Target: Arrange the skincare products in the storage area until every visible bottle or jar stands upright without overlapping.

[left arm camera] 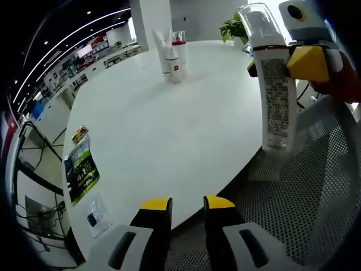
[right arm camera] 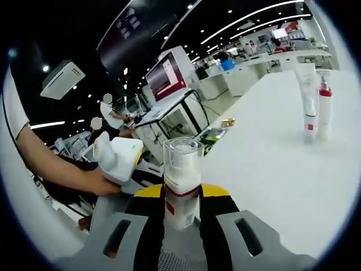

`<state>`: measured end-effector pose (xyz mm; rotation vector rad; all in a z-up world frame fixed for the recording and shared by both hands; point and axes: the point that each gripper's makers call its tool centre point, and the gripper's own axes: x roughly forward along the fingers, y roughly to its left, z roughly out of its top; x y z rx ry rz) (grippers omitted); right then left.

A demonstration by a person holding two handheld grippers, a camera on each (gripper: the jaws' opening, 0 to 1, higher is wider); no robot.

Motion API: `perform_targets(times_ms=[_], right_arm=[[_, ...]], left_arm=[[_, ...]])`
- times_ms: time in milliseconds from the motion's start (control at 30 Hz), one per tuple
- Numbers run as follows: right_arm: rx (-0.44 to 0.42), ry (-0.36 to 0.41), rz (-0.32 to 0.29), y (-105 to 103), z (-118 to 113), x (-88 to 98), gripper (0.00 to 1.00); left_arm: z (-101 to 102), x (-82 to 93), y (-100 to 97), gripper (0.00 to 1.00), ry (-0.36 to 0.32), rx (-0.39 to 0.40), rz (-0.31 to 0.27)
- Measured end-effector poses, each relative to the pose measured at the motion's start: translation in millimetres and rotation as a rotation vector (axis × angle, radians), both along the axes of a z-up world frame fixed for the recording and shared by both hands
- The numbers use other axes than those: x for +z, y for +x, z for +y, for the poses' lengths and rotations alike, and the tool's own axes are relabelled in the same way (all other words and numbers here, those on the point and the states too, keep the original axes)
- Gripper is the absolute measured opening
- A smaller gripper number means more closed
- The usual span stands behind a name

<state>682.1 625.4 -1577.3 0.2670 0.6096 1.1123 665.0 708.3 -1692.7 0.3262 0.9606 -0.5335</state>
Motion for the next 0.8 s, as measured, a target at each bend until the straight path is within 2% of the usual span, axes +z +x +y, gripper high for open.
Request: perform_targets(times_ms=[100,167,367,467,567,600,700,800], right_arm=[[-0.037,0.055,0.052,9.9,-2.9,6.2,0.20],[-0.041,0.023,0.010,16.9,-8.6,5.6,0.20],[-0.068,0.001,-0.011,37.8,-25.9,7.3,0.20],[-0.078,-0.037,-0.061,51.0,-36.0,8.2,0.20],[-0.084,-0.077,-0.158,65.3,-45.9,10.8,0.20],[-0.085,-0.087,-0.162,67.0,-48.0,10.5,0.20],[-0.087,-0.129,-0.236,77.5,-56.6,12.0,0.20],[-0.095,-0.144,-0.267,84.5,-62.5,13.4,0.20]], left_arm=[[1.2,1.5,1.8,0.23,-0.004,0.011,-0.007],[1.0,1.2,1.2,0.23,-0.001,0.007,-0.005],[1.8,-0.4,0.4,0.23,0.004,0.008,0.005],[1.8,-1.1,-0.1,0.23,0.011,-0.002,0.004],[2.7,-0.2,1.5,0.23,0.007,0.007,-0.003],[2.6,0.0,1.5,0.23,0.007,0.006,-0.004],[2.5,1.9,3.0,0.23,0.006,0.007,-0.015],[2.2,3.2,3.8,0.23,0.007,0.004,-0.026]])
